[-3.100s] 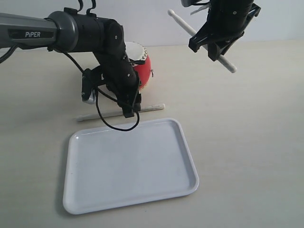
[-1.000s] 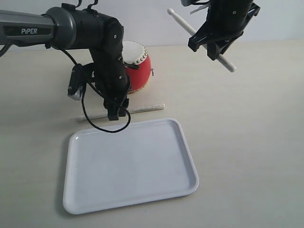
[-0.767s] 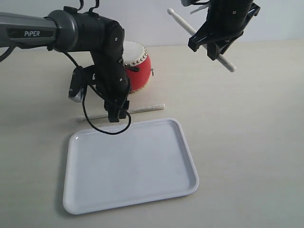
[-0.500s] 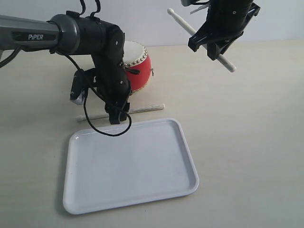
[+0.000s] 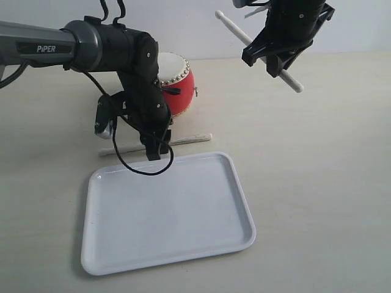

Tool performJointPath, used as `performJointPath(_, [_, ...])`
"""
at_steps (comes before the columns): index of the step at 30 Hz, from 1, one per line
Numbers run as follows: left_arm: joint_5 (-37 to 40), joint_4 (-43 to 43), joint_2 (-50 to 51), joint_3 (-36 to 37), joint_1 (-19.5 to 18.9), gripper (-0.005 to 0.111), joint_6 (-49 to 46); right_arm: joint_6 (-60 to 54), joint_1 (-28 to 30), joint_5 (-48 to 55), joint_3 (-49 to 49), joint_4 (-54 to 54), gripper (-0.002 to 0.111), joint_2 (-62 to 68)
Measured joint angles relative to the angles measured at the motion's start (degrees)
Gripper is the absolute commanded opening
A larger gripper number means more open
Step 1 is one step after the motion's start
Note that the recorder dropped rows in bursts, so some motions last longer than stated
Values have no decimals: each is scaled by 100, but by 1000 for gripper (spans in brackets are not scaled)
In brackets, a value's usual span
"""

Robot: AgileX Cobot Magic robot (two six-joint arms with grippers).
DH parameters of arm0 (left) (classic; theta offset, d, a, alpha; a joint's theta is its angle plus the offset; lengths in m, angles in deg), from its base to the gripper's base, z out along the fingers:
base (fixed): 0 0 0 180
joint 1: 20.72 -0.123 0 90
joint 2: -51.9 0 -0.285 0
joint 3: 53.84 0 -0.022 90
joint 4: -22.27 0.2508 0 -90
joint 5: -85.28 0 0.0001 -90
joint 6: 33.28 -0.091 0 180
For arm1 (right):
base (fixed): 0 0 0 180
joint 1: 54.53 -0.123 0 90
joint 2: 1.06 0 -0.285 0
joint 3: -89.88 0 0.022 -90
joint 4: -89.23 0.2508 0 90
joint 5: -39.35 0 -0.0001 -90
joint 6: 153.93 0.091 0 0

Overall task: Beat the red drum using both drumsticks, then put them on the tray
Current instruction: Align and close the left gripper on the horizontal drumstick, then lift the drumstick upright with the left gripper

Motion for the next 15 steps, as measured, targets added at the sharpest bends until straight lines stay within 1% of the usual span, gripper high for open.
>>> performJointPath(2, [40,-25,15,0,0,0,0,-12,0,0,0,0,0,0])
performJointPath(9, [156,-49,25,-23,0,0,0,-25,0,0,0,0,0,0])
performJointPath(15, [550,83,-65,-3,0,0,0,-29,0,-35,0,0,0,0])
